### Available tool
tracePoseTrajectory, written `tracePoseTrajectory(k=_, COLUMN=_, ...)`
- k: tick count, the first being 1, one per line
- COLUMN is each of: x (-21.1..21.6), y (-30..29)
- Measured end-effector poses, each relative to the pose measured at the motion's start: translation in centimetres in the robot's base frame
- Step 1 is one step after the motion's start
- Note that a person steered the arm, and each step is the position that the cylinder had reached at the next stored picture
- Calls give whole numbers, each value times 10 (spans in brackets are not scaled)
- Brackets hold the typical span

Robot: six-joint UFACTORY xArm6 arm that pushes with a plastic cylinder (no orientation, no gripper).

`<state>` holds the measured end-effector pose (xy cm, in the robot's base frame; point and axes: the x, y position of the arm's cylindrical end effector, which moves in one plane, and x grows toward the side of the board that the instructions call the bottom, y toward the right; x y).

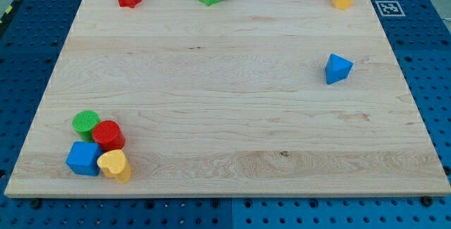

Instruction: Push green star closer towards top left

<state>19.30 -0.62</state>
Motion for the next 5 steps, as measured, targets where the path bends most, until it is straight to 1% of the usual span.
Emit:
tracePoseTrajectory(k=1, x=0, y=-10)
tracePoseTrajectory(k=3, x=0, y=-53)
tracePoseTrajectory(k=4, x=0, y=-54)
tracePoseTrajectory(k=5, x=5, y=-40)
